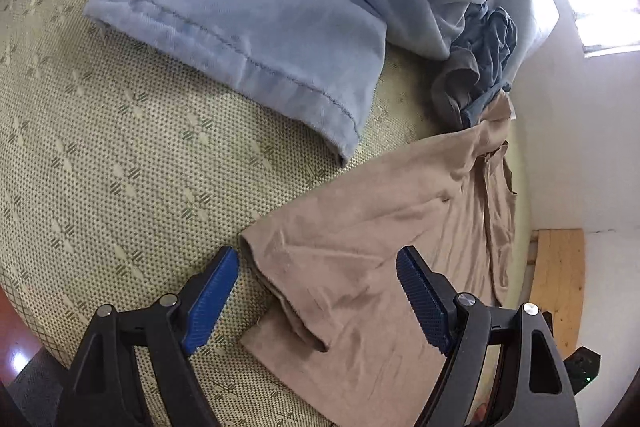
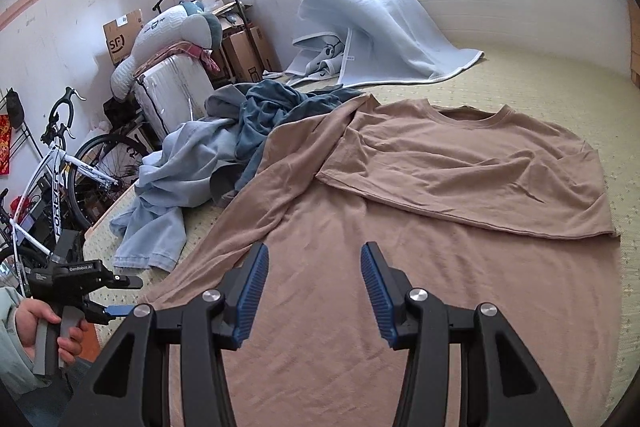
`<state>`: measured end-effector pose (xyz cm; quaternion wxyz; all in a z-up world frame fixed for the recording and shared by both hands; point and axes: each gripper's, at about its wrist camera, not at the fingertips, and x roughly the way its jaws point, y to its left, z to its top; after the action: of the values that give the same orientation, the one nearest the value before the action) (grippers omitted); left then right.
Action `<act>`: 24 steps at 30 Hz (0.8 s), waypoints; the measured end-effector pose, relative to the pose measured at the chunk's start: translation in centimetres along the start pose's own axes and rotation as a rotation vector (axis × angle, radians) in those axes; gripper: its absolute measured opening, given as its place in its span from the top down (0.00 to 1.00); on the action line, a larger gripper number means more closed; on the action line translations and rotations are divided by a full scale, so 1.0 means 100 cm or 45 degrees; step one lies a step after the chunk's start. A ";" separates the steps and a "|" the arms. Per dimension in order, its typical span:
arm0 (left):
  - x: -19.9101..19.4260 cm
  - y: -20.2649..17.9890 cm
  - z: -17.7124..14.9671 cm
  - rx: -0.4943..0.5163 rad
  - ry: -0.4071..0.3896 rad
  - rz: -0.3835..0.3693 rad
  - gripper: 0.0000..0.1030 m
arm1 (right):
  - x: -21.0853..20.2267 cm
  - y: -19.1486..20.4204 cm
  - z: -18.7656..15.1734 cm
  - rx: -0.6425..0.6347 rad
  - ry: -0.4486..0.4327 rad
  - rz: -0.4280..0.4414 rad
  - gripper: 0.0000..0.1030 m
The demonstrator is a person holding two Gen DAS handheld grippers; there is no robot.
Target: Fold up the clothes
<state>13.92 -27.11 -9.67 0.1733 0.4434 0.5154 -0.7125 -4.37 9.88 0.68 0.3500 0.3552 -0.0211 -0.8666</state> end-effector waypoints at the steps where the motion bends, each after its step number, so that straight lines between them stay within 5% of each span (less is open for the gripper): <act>1: 0.001 -0.001 0.000 0.003 -0.004 0.003 0.18 | 0.000 0.000 0.000 0.002 -0.003 0.001 0.50; 9: 0.002 -0.009 0.003 0.037 -0.028 -0.027 0.25 | 0.002 0.000 0.000 0.001 0.004 0.008 0.50; 12: 0.001 -0.014 0.004 0.063 -0.042 -0.012 0.45 | 0.003 0.001 0.000 0.004 0.006 0.015 0.50; 18: -0.001 -0.010 0.007 0.068 -0.069 0.052 0.65 | 0.005 0.003 -0.001 0.008 0.009 0.023 0.50; 20: -0.002 -0.009 0.007 0.076 -0.084 0.079 0.90 | 0.006 0.003 -0.001 0.009 0.010 0.029 0.50; 24: -0.009 -0.031 -0.003 0.208 -0.140 0.082 0.96 | 0.007 0.007 -0.001 0.011 0.020 0.072 0.50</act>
<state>12.36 -25.81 -7.15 0.1872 0.4327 0.4308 -0.7695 -4.24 8.93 0.44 0.3728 0.3627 -0.0322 -0.8535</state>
